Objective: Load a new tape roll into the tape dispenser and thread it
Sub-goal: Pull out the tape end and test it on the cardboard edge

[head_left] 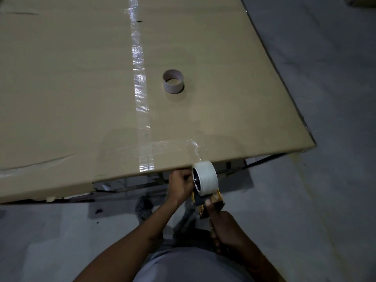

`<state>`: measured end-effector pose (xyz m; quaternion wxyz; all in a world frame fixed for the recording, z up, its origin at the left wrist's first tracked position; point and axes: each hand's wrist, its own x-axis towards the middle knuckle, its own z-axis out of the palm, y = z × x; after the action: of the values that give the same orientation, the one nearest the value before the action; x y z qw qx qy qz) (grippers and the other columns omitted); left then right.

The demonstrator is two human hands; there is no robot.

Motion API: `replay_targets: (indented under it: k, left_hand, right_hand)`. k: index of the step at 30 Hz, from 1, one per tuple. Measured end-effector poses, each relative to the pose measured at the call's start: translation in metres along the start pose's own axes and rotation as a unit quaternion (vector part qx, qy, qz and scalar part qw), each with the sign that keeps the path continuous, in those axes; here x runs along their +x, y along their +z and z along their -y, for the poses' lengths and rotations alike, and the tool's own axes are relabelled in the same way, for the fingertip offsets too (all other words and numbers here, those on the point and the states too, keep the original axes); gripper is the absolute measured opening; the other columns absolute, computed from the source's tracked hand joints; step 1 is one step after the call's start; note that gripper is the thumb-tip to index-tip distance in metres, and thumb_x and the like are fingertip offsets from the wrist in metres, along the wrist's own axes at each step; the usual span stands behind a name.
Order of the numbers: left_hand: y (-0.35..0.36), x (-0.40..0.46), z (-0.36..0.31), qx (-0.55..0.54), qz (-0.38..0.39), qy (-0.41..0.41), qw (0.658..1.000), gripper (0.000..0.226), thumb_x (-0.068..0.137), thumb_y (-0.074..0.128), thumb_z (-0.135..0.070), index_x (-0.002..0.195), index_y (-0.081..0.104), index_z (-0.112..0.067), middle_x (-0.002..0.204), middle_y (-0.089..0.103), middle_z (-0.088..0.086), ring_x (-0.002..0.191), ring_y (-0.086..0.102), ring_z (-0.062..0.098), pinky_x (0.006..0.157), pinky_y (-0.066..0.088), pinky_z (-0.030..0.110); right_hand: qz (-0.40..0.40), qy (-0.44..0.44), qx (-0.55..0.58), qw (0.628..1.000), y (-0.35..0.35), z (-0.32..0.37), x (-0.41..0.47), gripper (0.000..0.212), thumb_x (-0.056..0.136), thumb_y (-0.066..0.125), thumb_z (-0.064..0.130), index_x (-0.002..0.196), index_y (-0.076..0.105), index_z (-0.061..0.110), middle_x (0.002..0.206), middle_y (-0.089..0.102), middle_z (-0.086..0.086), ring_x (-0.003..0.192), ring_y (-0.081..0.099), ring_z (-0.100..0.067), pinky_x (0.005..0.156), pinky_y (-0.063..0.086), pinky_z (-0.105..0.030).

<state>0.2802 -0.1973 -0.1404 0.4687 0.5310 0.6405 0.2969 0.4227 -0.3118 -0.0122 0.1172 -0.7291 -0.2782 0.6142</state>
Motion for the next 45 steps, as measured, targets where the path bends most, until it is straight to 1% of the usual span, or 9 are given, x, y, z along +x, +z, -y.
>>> replay_targets:
  k: [7,15,21,26,30,34,39,43,45]
  left_hand:
    - [-0.005,0.004,-0.003,-0.036,0.047,-0.004,0.998,0.02,0.08,0.06,-0.011,0.069,0.074,-0.003,0.065,0.058,-0.012,0.071,0.049,-0.002,0.056,0.038,0.026]
    - [-0.007,0.008,-0.004,-0.032,0.073,-0.025,0.996,0.031,0.075,0.05,-0.012,0.076,0.08,-0.008,0.071,0.07,-0.002,0.072,0.054,-0.002,0.06,0.041,0.024]
    - [-0.009,0.013,0.009,-0.05,0.1,-0.096,0.989,0.019,0.091,0.072,0.006,0.105,0.082,-0.001,0.084,0.076,0.002,0.062,0.061,-0.015,0.065,0.049,0.012]
    - [-0.006,0.018,0.012,-0.026,0.085,-0.132,0.987,0.035,0.087,0.072,0.008,0.068,0.069,-0.021,0.065,0.062,-0.008,0.047,0.051,-0.011,0.058,0.039,0.018]
    - [-0.005,0.017,0.008,-0.038,0.091,-0.142,0.985,0.03,0.089,0.068,0.012,0.073,0.07,-0.014,0.067,0.061,0.0,0.052,0.051,-0.008,0.057,0.039,0.014]
    - [-0.007,0.015,0.01,-0.052,0.094,-0.146,0.983,0.016,0.088,0.072,0.01,0.082,0.075,-0.005,0.077,0.064,0.011,0.074,0.053,0.014,0.065,0.042,0.022]
    - [-0.01,0.015,0.011,-0.085,0.109,-0.165,0.977,0.007,0.088,0.075,0.01,0.094,0.079,0.01,0.085,0.069,0.015,0.084,0.06,0.021,0.077,0.05,0.03]
    - [-0.007,0.012,0.005,-0.102,0.102,-0.154,0.977,0.012,0.072,0.068,-0.01,0.077,0.078,-0.008,0.08,0.067,0.013,0.081,0.058,0.021,0.076,0.046,0.033]
    - [-0.008,0.012,0.006,-0.105,0.111,-0.152,0.977,0.013,0.08,0.073,0.0,0.076,0.078,-0.011,0.082,0.067,0.014,0.082,0.058,0.021,0.077,0.047,0.034]
  right_hand:
    - [-0.018,0.002,-0.023,1.0,0.012,-0.01,0.011,0.078,0.08,0.034,0.093,0.06,0.053,0.02,0.05,0.055,0.001,0.041,0.051,-0.016,0.056,0.043,-0.031]
    - [-0.017,0.007,0.011,1.0,0.013,-0.012,0.01,0.075,0.087,0.039,0.089,0.062,0.049,0.019,0.052,0.049,-0.002,0.039,0.047,-0.018,0.046,0.039,-0.025]
    - [-0.016,0.007,0.028,0.999,0.007,-0.016,0.011,0.077,0.091,0.041,0.087,0.068,0.054,0.015,0.055,0.05,-0.007,0.039,0.047,-0.021,0.045,0.04,-0.027]
    - [-0.016,-0.006,0.02,1.0,0.007,-0.015,0.01,0.082,0.085,0.039,0.093,0.058,0.054,0.017,0.054,0.051,-0.01,0.04,0.049,-0.022,0.047,0.04,-0.029]
    - [-0.014,-0.001,0.016,1.0,0.007,-0.013,0.011,0.081,0.085,0.039,0.093,0.054,0.052,0.019,0.053,0.051,-0.009,0.04,0.048,-0.022,0.047,0.04,-0.029]
    - [0.001,0.012,0.031,0.999,0.008,-0.01,0.007,0.075,0.092,0.041,0.085,0.067,0.052,0.014,0.055,0.049,-0.007,0.04,0.045,-0.02,0.044,0.039,-0.026]
    - [0.01,0.016,0.038,0.999,0.006,-0.007,0.005,0.072,0.094,0.042,0.082,0.071,0.052,0.014,0.056,0.048,-0.005,0.04,0.044,-0.019,0.045,0.039,-0.024]
    - [0.005,0.013,0.033,0.999,0.008,-0.008,0.006,0.072,0.093,0.041,0.082,0.071,0.052,0.014,0.054,0.049,-0.004,0.04,0.045,-0.018,0.044,0.04,-0.025]
    - [0.007,0.015,0.037,0.999,0.008,-0.009,0.007,0.072,0.094,0.041,0.082,0.073,0.052,0.014,0.055,0.049,-0.004,0.04,0.045,-0.018,0.045,0.04,-0.025]
